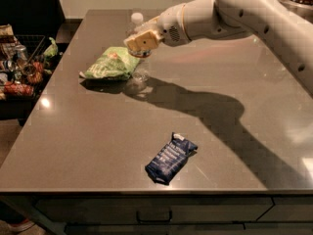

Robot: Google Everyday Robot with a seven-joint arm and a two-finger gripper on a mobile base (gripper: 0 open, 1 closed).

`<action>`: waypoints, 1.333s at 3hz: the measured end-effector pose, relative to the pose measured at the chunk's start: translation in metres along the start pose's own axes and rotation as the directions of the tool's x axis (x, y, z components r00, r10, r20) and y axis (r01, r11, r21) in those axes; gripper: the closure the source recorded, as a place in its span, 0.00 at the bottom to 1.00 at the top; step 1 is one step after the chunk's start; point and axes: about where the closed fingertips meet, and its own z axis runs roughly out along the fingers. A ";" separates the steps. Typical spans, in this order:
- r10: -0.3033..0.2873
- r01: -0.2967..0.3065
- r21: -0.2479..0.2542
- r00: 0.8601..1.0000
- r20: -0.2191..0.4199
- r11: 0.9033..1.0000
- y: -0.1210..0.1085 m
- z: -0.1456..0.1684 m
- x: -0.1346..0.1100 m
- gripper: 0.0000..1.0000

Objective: Move water bottle near green jalapeno chip bag

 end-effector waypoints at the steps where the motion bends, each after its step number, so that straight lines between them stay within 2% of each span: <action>1: 0.013 -0.013 -0.001 0.999 -0.045 1.000 -0.006 0.000 0.008 0.44; 3: 0.027 -0.028 -0.017 0.998 -0.065 0.999 -0.006 0.003 0.014 0.00; 4: 0.027 -0.028 -0.018 0.998 -0.065 0.999 -0.005 0.004 0.013 0.00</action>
Offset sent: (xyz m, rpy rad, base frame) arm 0.0088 -0.0158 -0.0179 -0.0597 0.0835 -0.0076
